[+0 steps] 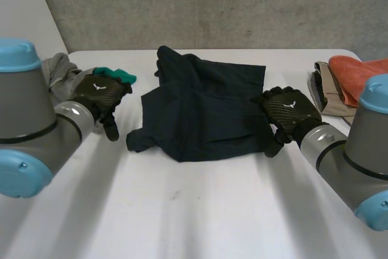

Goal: Fold the laundry.

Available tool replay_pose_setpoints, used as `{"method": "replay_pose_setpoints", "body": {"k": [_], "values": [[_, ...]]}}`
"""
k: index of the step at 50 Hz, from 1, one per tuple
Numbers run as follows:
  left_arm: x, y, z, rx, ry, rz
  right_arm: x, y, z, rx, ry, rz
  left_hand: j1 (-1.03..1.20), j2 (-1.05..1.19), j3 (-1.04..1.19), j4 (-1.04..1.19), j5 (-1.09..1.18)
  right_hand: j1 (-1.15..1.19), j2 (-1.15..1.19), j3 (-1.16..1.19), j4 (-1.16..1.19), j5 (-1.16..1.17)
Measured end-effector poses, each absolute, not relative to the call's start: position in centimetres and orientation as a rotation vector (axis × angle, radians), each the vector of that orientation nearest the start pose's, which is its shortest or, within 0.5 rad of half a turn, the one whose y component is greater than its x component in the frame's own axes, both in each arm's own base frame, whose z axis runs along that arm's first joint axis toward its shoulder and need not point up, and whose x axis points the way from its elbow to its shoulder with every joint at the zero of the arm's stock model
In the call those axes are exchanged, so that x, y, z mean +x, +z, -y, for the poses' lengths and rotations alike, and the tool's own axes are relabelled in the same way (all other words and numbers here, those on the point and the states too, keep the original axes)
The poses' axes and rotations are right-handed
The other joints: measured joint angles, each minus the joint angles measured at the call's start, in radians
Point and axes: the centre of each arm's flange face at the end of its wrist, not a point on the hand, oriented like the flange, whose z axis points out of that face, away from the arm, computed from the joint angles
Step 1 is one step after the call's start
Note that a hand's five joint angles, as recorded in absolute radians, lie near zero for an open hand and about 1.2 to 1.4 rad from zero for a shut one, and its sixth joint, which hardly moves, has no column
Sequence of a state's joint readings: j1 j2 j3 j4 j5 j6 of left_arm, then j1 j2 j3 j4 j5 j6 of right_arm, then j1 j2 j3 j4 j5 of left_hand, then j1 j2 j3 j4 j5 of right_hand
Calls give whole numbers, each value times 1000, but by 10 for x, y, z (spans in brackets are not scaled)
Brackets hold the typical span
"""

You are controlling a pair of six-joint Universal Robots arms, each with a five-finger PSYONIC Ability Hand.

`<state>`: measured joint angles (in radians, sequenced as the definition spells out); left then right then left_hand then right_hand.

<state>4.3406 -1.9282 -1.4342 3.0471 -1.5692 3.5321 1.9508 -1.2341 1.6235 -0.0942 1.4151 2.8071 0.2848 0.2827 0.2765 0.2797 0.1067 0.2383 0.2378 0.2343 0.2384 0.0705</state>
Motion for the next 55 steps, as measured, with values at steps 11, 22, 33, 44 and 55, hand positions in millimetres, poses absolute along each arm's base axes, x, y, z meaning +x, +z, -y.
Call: {"method": "replay_pose_setpoints", "body": {"k": [11, 22, 33, 44, 55], "values": [[-254, 190, 309, 1014, -1801, -2543, 255, 173, 268, -1001, -1683, -2275, 110, 112, 119, 118, 121, 124, 112, 132, 122, 129], [-280, 158, 322, 1103, -1736, -2569, 274, 138, 289, -1053, -1722, -2220, 296, 288, 289, 291, 288, 214, 204, 214, 216, 214], [-294, 150, 323, 1123, -1648, -2530, 287, 120, 311, -1043, -1804, -2210, 856, 860, 857, 860, 850, 702, 729, 724, 717, 694], [-285, 173, 302, 1163, -1489, -2468, 287, 138, 305, -1097, -1846, -2171, 865, 911, 913, 914, 886, 863, 932, 947, 954, 929], [-252, 202, 217, 1566, -1102, -2383, 258, 187, 243, -1637, -1583, -2162, 865, 911, 913, 918, 886, 863, 932, 947, 954, 929]]}}
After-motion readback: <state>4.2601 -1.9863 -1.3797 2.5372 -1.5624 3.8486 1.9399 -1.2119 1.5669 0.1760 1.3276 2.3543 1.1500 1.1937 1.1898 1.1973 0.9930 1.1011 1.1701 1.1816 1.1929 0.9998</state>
